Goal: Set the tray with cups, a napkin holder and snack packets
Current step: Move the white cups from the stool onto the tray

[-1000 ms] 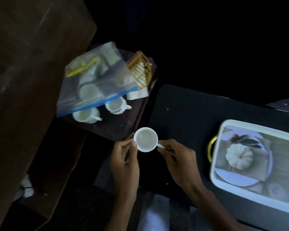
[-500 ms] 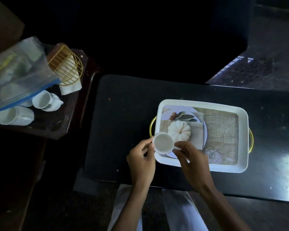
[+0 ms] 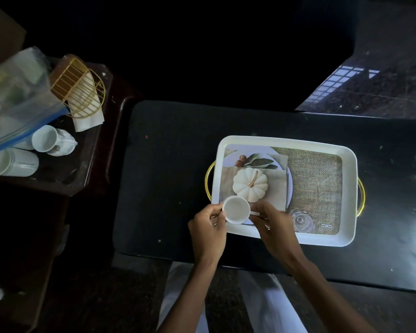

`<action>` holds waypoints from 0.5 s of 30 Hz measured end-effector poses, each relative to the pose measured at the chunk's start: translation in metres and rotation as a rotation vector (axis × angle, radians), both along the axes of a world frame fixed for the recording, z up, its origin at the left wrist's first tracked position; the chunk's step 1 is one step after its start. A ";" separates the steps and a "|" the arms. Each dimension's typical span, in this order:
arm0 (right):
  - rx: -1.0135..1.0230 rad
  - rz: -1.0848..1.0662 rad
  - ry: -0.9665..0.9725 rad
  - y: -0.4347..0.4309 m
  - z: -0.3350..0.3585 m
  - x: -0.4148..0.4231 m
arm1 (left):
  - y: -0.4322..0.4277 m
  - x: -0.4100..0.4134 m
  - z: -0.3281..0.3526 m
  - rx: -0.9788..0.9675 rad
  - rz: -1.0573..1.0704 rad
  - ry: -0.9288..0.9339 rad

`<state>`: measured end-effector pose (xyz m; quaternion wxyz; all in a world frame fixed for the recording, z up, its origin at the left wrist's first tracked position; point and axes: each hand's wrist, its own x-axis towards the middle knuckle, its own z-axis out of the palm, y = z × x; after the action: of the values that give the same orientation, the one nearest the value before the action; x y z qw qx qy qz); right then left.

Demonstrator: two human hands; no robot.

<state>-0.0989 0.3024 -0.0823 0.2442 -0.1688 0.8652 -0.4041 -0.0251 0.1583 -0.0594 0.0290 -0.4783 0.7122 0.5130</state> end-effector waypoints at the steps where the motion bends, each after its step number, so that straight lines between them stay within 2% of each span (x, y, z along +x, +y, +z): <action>1: 0.014 0.007 -0.004 0.000 -0.001 0.000 | 0.001 0.001 -0.001 -0.009 -0.004 -0.007; 12: 0.121 0.061 -0.067 -0.003 0.006 0.003 | -0.007 0.011 -0.005 0.018 -0.041 0.009; 15: 0.214 0.101 -0.005 0.001 0.018 -0.001 | -0.018 0.018 0.003 0.033 -0.026 0.018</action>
<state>-0.0999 0.3037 -0.0646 0.2832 -0.1842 0.8932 -0.2968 -0.0072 0.1403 -0.0569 0.0371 -0.4638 0.7102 0.5283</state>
